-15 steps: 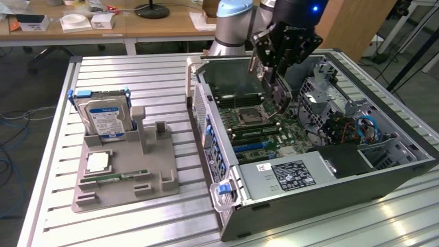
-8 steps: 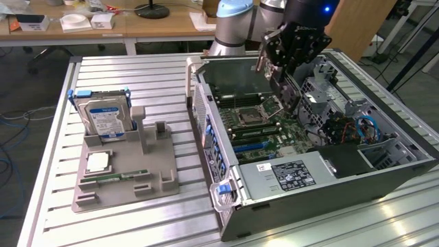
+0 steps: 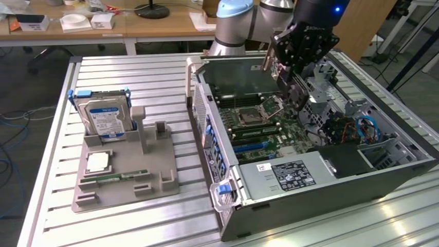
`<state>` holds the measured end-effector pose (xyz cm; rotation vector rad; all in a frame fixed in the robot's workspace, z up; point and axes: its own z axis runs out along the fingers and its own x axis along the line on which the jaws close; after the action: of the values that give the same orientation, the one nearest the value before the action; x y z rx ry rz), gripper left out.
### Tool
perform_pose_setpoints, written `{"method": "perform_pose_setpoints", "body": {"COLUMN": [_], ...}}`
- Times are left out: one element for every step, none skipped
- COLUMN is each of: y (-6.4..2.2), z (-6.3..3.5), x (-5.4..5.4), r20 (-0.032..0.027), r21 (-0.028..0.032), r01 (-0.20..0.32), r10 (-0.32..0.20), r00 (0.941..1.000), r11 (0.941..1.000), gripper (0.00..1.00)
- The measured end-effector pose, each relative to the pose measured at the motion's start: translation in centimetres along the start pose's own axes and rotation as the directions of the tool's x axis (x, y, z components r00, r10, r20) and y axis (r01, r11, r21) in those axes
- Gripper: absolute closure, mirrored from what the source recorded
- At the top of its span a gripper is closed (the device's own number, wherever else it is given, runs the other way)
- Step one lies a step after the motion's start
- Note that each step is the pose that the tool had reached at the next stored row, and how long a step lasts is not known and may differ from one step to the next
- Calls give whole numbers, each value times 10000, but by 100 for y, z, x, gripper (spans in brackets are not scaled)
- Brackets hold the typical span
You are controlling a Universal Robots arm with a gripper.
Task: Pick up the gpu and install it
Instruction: 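Pick up the gpu and move the gpu toward the slot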
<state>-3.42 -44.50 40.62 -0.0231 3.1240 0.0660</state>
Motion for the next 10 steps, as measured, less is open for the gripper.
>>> {"method": "perform_pose_setpoints", "body": {"y": [0, -1, -1, -1, -1, -2, -2, -2, -2, -3], "z": [0, 1, 1, 1, 2, 2, 3, 3, 3, 3], "x": [-15, -32, -50, -69, -88, -107, -124, -141, -153, -160], "r20": [0, 0, -1, -2, -2, -2, -2, -2, -2, -2], "r21": [0, -1, -1, -1, -1, -2, -2, -2, -2, -2], "r01": [7, 15, 24, 32, 39, 46, 51, 55, 57, 57], "r10": [-7, -15, -24, -32, -39, -46, -51, -55, -57, -57], "r00": [10000, 10000, 10000, 10000, 10000, 10000, 10000, 10000, 10000, 10000], "r11": [10000, 10000, 10000, 10000, 10000, 10000, 10000, 10000, 10000, 10000], "gripper": [74, 74, 74, 74, 74, 74, 74, 74, 74, 74]}}
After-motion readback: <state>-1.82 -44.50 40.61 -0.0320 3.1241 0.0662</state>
